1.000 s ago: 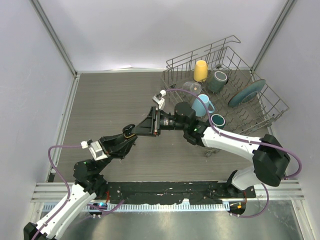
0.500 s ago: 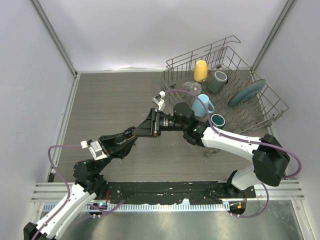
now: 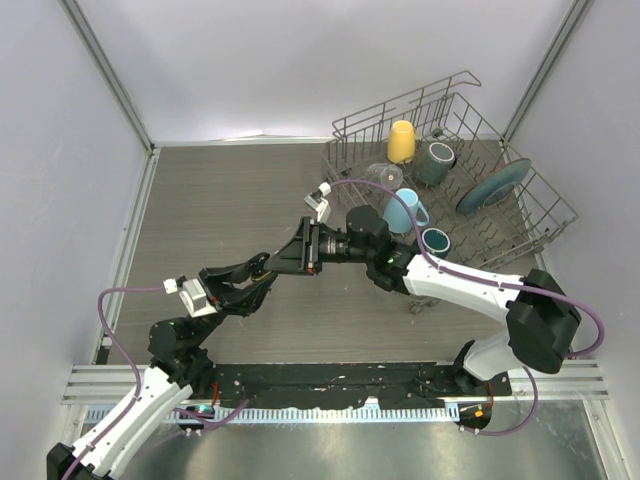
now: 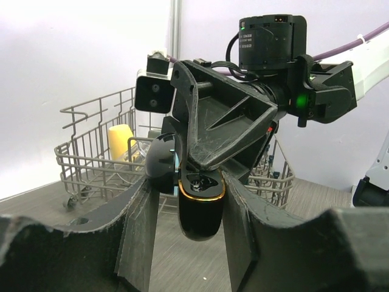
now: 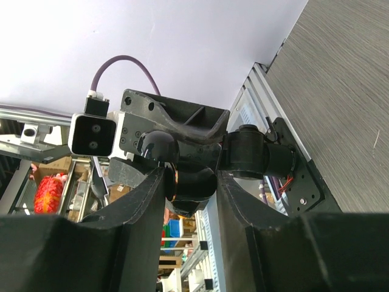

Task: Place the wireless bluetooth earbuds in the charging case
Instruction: Open the charging case.

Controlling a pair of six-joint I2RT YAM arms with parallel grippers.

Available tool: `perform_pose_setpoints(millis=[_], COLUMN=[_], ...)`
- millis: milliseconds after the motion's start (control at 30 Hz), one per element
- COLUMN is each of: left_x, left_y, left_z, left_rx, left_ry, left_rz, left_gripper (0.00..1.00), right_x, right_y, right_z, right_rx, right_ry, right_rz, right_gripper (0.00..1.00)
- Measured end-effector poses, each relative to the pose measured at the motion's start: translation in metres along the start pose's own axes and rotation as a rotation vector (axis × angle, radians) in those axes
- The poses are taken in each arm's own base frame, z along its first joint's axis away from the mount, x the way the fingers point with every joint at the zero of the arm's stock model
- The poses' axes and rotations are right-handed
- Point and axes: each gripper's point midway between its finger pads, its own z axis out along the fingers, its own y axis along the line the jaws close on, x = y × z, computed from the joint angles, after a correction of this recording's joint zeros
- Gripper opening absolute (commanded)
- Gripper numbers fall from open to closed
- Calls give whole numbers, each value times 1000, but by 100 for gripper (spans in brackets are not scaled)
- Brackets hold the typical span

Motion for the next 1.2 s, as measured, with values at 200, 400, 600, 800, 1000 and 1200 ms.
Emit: perform_pose_setpoints(millis=[200, 400, 600, 800, 1000, 1200], left_x=[0, 0, 0, 0, 1, 2], left_y=[1, 0, -2, -2, -2, -2], left_z=[0, 0, 0, 0, 0, 1], left_rx=[-5, 0, 12, 11, 11, 15], left_ry=[1, 1, 0, -1, 3, 6], left_rz=[-1, -3, -2, -3, -4, -1], left_gripper=[47, 32, 31, 41, 35, 21], right_x=[-1, -2, -3, -3, -2, -3], right_y=[6, 7, 7, 7, 7, 5], right_z=[-2, -2, -2, -2, -2, -1], right_rx=[-12, -14, -13, -14, -14, -12], right_ry=[-5, -11, -17, -14, -9, -14], right_rz=[-8, -10, -8, -8, -7, -5], right_gripper=[1, 1, 1, 1, 1, 1])
